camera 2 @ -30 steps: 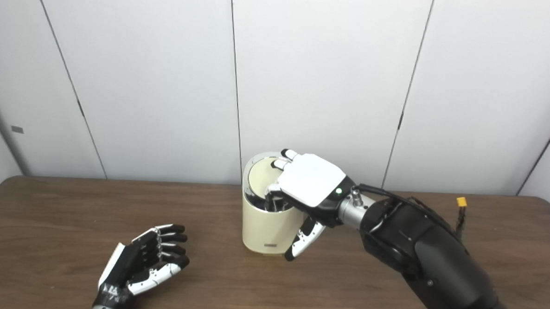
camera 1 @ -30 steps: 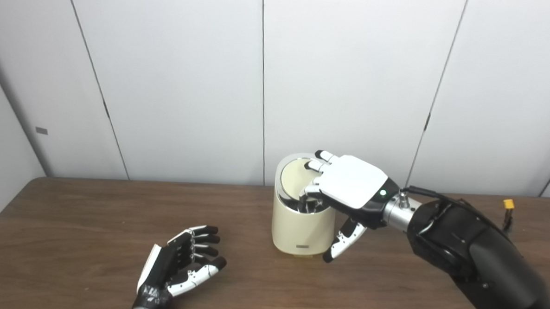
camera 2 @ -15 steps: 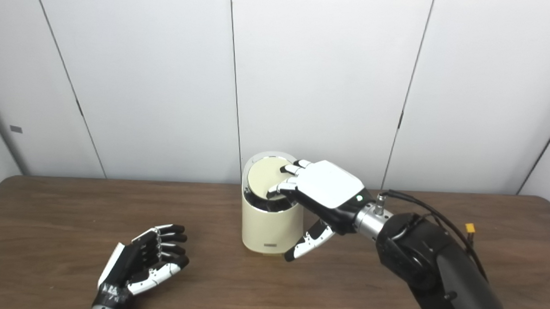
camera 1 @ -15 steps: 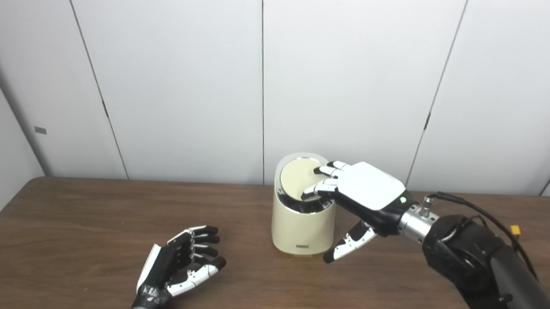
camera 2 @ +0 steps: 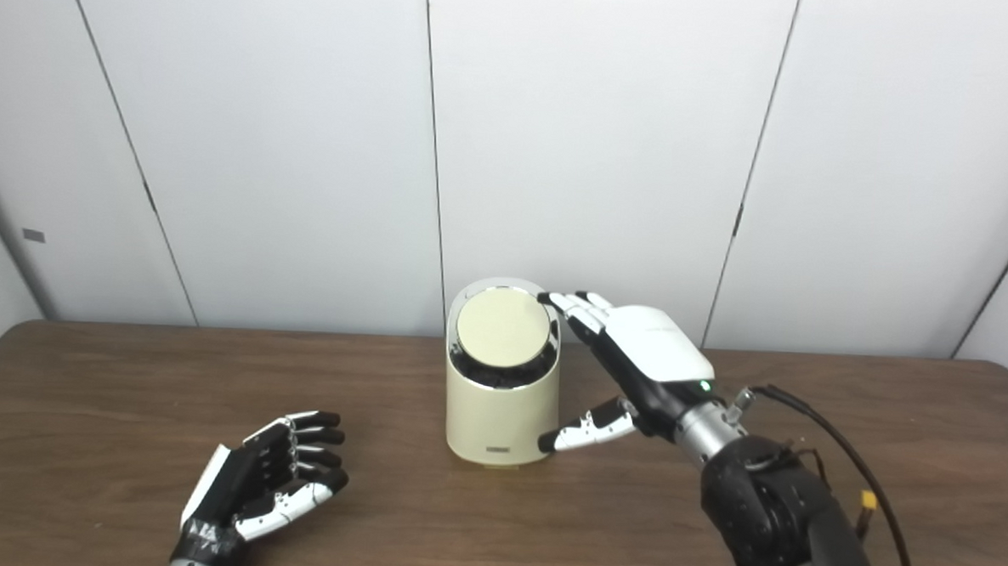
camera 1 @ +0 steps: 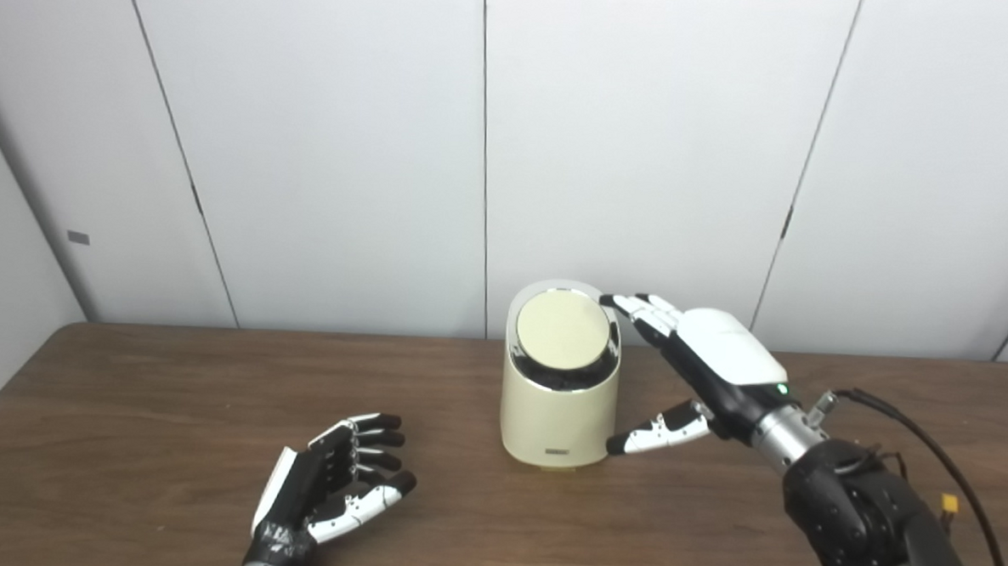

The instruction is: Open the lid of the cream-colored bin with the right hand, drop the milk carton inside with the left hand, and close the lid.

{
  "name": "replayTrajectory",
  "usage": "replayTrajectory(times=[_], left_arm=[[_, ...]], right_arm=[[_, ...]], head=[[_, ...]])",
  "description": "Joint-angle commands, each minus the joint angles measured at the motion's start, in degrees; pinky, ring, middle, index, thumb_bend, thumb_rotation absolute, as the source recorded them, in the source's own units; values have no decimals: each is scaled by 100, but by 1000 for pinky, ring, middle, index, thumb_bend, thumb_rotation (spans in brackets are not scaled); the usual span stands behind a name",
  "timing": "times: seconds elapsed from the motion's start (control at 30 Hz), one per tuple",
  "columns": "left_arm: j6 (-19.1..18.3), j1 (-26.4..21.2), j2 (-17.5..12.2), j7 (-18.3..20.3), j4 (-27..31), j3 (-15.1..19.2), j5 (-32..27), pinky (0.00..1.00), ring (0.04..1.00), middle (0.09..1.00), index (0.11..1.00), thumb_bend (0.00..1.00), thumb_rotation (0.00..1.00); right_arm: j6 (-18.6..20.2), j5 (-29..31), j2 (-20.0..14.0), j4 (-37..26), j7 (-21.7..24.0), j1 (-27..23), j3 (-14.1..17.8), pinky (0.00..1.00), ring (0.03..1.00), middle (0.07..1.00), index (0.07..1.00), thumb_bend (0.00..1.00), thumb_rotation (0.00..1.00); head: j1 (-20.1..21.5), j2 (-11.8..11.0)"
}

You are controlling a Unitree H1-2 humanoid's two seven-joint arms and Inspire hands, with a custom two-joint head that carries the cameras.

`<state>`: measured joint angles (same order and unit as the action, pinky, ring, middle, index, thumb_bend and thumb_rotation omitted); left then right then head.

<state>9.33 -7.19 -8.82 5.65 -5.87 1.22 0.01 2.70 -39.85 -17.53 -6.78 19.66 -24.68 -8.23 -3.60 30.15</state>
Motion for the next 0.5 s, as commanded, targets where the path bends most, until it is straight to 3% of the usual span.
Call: replayTrajectory(times=[0.0, 0.13, 0.23, 0.33, 0.47], left_arm=[[43, -48, -53, 6, 165, 12, -7, 521, 615, 697, 750, 723, 247], [127, -47, -102, 64, 139, 24, -56, 516, 610, 696, 750, 718, 245], [156, -43, -130, 112, 103, 37, -124, 518, 602, 688, 748, 696, 210], [137, -37, -143, 138, 120, 55, -140, 519, 607, 692, 750, 706, 211], [240, -66, -185, 198, 29, 71, -167, 507, 609, 695, 744, 718, 233]], right_arm=[[114, 387, 77, -224, -280, -73, 262, 745, 895, 933, 964, 758, 327], [143, 953, 186, -210, -437, 306, 534, 751, 883, 931, 967, 744, 304], [99, 1165, 158, -163, -543, 534, 581, 739, 871, 923, 964, 758, 352], [-134, 1536, 109, -67, -586, 719, 619, 739, 877, 925, 968, 770, 365], [-538, 2034, 89, 205, -659, 791, 686, 760, 884, 928, 959, 749, 298]], head=[[-6, 5], [21, -31], [55, -49], [42, -37], [107, -78]])
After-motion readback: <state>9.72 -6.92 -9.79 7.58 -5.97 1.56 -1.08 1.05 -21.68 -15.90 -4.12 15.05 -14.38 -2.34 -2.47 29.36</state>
